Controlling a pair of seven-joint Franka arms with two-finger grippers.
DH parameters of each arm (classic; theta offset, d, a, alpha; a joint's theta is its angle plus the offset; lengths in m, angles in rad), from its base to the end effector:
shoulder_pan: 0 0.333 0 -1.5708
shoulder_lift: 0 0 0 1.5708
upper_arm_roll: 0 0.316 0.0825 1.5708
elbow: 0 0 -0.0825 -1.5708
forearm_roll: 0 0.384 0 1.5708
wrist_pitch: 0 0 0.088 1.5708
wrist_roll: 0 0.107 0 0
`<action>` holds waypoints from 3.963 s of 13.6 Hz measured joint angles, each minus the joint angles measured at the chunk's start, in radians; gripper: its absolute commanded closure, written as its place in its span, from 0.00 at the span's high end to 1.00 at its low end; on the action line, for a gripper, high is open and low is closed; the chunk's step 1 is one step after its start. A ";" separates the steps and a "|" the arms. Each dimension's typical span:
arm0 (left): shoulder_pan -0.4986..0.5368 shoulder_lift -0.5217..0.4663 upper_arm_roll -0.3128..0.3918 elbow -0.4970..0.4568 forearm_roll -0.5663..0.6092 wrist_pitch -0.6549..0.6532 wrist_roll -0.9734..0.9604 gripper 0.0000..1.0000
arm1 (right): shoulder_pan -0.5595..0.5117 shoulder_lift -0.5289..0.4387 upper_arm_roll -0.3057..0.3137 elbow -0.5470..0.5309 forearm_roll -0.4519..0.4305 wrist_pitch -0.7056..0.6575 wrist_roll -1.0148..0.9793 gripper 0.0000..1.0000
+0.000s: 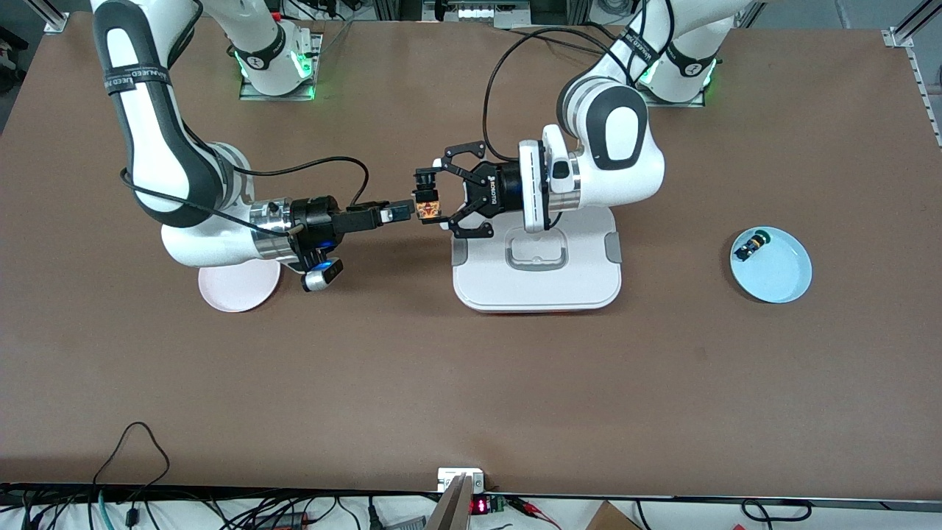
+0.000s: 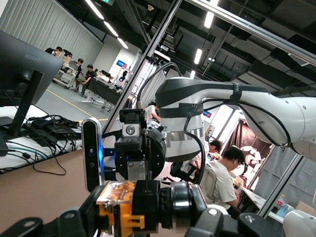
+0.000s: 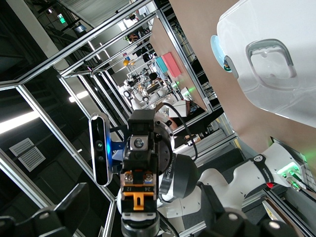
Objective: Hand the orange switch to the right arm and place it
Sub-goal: 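Close the right gripper on the switch held by the left gripper, then open the left gripper and withdraw it from the switch, then lower the switch onto the white plate with the right gripper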
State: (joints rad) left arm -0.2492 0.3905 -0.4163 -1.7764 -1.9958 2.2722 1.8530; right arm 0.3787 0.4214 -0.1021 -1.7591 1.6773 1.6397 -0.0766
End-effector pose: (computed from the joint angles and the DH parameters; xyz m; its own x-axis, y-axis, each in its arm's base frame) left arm 0.5372 -0.4130 0.4019 0.4849 0.1019 0.8686 -0.8604 -0.1227 0.4947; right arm 0.5954 0.2815 0.3867 0.8487 0.1473 -0.5079 -0.5017 -0.0796 -0.8614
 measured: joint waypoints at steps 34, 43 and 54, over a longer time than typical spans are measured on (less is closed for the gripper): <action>0.381 -0.057 0.005 -0.060 0.383 -0.019 -0.005 1.00 | -0.015 -0.017 -0.009 0.009 -0.192 0.053 -0.211 0.24; 0.491 -0.198 0.323 -0.087 1.228 -0.082 -0.364 1.00 | -0.183 -0.056 -0.013 0.015 -0.826 0.053 -0.586 0.24; 0.256 -0.321 0.372 0.154 2.051 -0.631 -1.601 1.00 | -0.217 -0.062 -0.010 -0.083 -1.611 0.398 -1.318 0.24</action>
State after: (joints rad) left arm 0.0070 0.0691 -0.0439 -1.6219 0.0552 1.6409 0.2517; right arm 0.1620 0.3592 -0.1125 -1.8419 0.0667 2.0375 -1.3949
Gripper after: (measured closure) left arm 0.000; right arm 0.661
